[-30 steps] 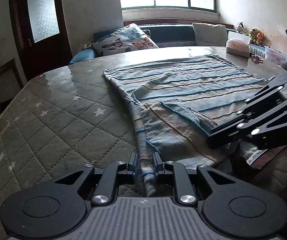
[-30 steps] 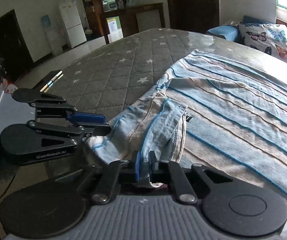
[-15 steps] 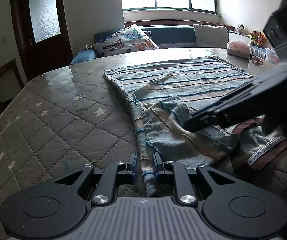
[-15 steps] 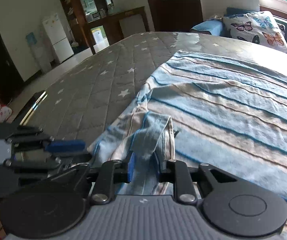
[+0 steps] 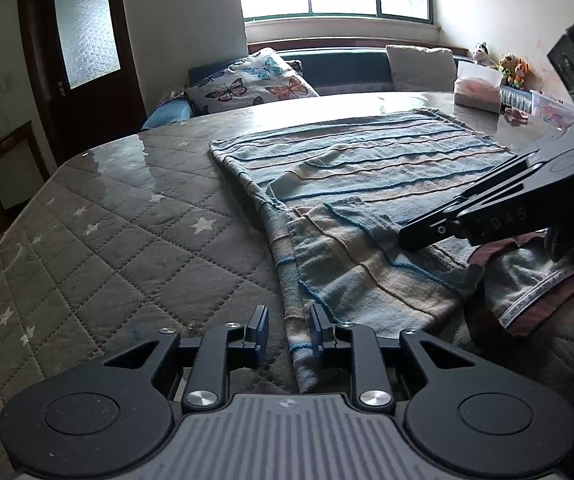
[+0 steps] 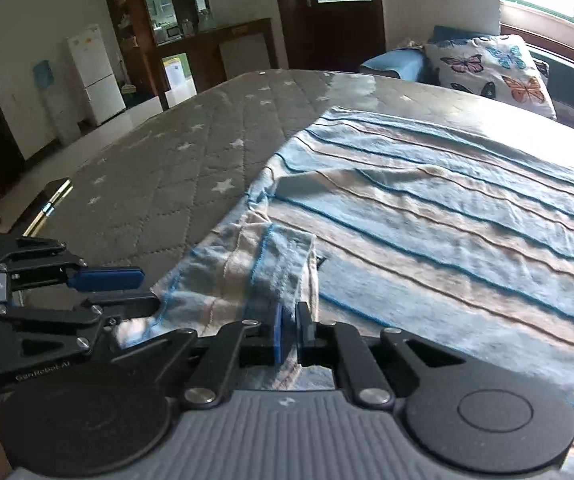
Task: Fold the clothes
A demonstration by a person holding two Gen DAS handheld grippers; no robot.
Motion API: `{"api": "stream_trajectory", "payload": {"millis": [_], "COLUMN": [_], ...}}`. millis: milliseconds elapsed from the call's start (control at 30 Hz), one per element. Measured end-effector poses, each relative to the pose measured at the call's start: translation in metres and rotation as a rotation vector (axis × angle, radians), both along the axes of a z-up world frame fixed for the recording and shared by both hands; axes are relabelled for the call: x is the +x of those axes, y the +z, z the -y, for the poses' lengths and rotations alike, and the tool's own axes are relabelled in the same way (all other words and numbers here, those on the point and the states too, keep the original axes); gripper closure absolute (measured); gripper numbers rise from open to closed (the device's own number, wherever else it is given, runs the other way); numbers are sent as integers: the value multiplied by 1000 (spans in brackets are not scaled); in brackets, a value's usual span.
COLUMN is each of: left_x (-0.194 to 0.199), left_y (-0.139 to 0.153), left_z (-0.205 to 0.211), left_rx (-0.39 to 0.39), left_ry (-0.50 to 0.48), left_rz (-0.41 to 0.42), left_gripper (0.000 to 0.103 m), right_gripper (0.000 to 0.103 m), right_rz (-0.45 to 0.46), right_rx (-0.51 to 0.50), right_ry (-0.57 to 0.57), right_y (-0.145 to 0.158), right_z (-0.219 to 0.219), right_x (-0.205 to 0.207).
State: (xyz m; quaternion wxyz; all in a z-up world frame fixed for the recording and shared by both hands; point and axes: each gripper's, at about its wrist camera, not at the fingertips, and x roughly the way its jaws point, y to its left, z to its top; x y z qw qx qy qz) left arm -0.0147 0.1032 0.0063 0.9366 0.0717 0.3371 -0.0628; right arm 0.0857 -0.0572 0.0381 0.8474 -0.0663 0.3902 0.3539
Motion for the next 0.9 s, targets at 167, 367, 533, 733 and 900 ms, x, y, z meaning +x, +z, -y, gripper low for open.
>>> {"api": "stream_trajectory", "payload": {"millis": [167,367,533,733,900], "left_x": [7,39,71,69,45], "left_y": [12,20,3,-5,2], "left_z": [3,30,42,43,51], "left_rx": [-18,-37,-22,1,-12], "left_ry": [-10,-93,-106,-106,-126], "left_rz": [12,30,-22,-30,-4], "left_gripper": [78,79,79,79,79], "right_gripper": [94,93,85,83,70], "right_rz": [52,30,23,20,33], "right_rx": [11,-28,-23,6,35], "right_ry": [94,201,199,158,13], "right_y": [15,7,-1,4,15], "right_z": [7,2,6,28,76], "right_x": [-20,-40,-46,-52,-54]}}
